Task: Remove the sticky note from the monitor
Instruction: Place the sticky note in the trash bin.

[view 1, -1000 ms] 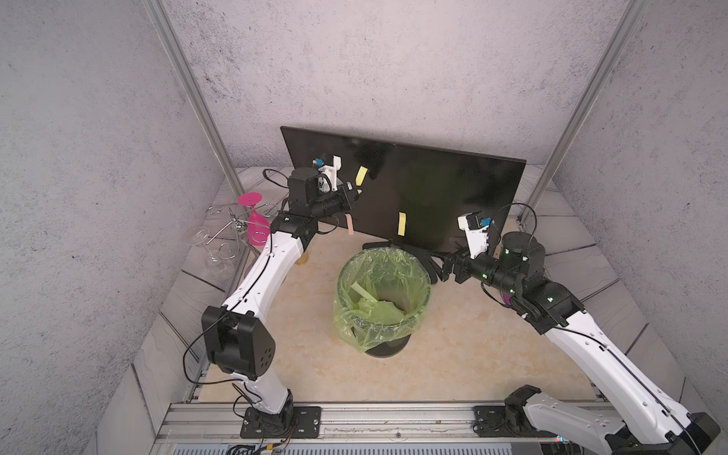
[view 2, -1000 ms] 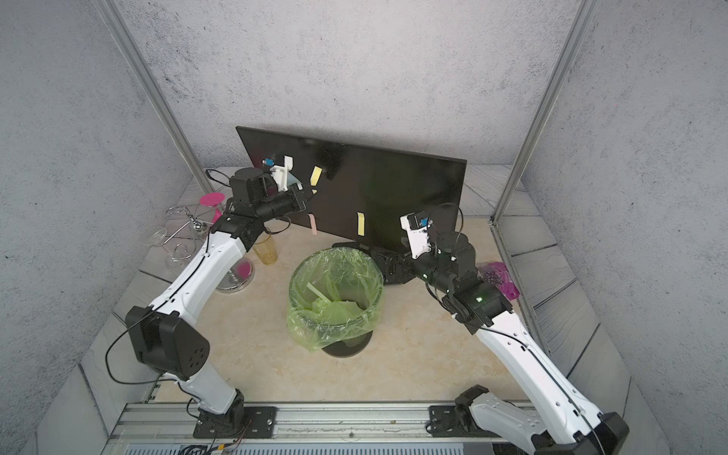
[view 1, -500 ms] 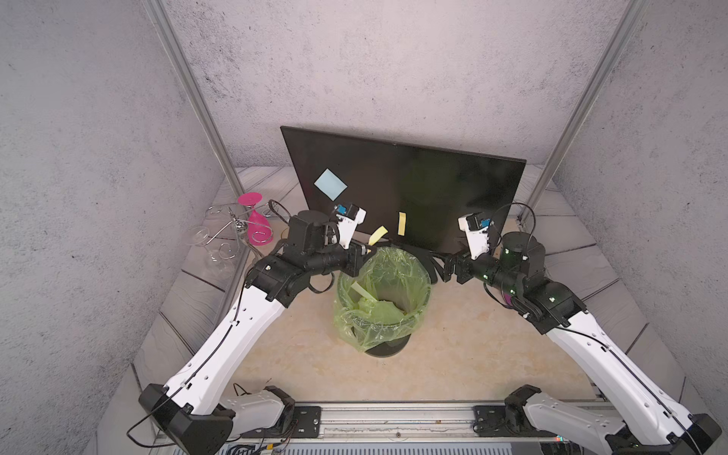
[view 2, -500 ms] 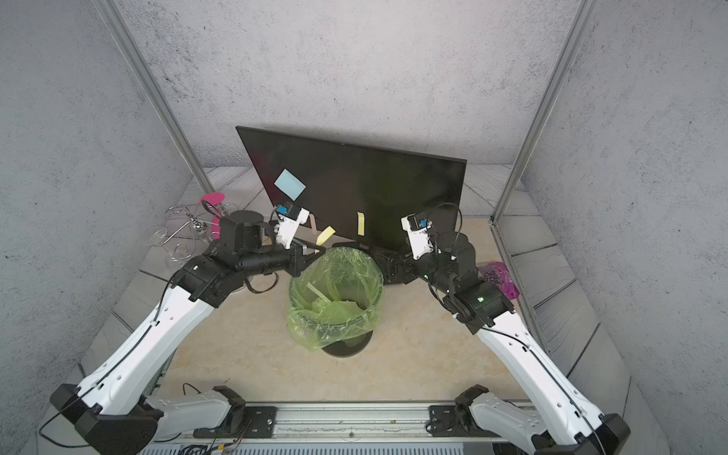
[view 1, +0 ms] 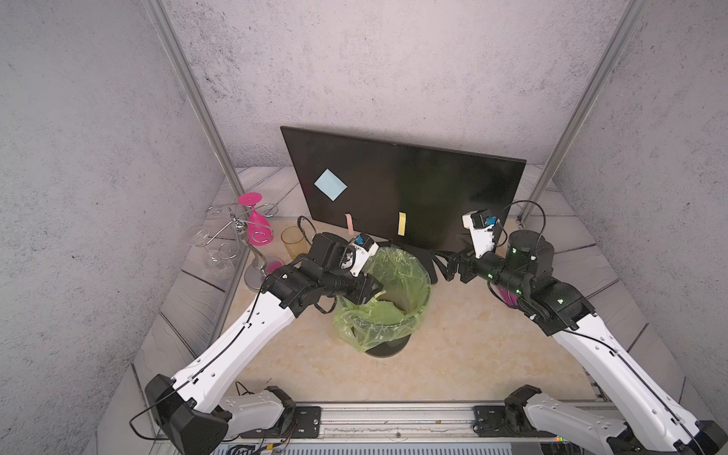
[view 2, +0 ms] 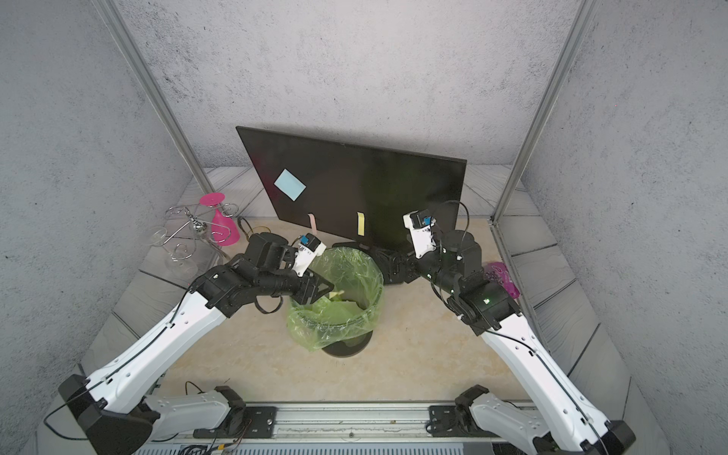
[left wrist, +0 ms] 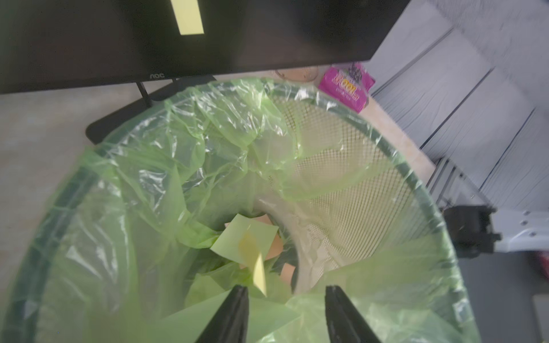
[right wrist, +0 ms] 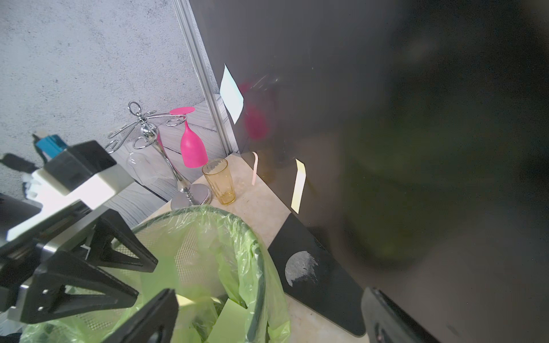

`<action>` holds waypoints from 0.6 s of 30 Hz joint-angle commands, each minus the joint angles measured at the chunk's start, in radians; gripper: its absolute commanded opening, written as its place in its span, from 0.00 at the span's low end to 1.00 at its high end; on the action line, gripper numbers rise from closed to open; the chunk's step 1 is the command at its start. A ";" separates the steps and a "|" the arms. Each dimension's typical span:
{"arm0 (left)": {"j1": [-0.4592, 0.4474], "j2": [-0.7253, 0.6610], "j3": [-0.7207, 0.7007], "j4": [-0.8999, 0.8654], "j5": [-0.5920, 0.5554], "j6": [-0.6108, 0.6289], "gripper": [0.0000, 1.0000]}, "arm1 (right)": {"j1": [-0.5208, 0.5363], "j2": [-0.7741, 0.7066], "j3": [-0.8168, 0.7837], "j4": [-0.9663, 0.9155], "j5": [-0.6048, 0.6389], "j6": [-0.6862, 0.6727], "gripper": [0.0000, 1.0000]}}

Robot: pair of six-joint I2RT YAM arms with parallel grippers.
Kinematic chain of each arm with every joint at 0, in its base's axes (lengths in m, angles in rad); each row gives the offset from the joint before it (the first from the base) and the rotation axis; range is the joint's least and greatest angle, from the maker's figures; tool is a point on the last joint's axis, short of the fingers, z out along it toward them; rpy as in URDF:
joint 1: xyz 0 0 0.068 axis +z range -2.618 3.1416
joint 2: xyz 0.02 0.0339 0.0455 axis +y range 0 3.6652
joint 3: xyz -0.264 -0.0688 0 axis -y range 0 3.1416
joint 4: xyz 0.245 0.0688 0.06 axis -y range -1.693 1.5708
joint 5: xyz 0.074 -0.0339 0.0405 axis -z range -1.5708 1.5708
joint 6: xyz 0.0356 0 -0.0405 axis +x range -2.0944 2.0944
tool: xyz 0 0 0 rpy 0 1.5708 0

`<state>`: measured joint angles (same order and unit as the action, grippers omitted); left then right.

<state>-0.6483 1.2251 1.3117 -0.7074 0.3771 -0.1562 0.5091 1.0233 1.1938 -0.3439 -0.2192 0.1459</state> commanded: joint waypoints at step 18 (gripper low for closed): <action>0.154 0.234 0.313 0.081 0.162 -0.041 0.77 | -0.002 -0.017 -0.031 0.042 -0.113 0.081 0.99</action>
<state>-0.5007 1.3907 1.5913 -0.6674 0.4805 -0.1658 0.5091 1.0222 1.1728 -0.3195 -0.3130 0.2104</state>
